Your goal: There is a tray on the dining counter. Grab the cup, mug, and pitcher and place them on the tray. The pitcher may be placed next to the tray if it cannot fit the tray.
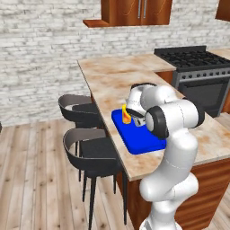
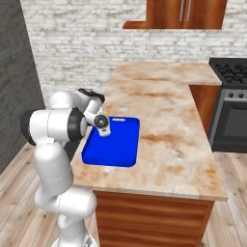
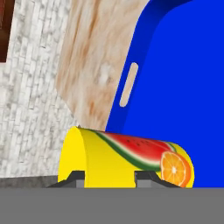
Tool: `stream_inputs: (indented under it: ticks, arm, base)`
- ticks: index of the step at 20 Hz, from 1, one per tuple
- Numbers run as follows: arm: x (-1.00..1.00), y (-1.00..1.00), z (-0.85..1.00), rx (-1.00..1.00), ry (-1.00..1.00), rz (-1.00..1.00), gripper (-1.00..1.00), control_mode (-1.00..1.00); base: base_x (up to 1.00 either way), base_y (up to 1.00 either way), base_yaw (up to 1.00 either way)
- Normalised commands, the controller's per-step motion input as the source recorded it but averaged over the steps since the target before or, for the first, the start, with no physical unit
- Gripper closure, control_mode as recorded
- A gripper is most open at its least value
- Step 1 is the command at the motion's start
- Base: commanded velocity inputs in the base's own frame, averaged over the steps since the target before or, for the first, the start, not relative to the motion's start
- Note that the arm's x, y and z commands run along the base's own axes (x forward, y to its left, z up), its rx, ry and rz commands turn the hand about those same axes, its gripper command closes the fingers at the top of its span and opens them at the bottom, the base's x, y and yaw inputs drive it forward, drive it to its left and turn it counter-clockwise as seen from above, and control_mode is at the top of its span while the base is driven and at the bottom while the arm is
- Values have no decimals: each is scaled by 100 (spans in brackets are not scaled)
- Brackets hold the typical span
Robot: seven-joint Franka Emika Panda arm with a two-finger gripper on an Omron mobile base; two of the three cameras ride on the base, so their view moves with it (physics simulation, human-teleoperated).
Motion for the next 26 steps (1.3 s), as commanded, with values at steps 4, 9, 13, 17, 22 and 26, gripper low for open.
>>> stream_inputs:
  ticks: [4,9,13,17,22,26]
  arm:
    - [38,0,0,0,0,0,100,-100]
    - [26,0,-6,0,0,0,100,-100]
    - [17,0,-17,0,0,0,100,-100]
    - [13,1,-27,0,0,0,100,-100]
    - [7,1,-28,0,0,0,100,-100]
    - [6,1,-21,0,0,0,100,-100]
  base:
    - [0,0,0]
    - [0,0,0]
    - [0,0,0]
    - [0,0,0]
    - [0,0,0]
    - [0,0,0]
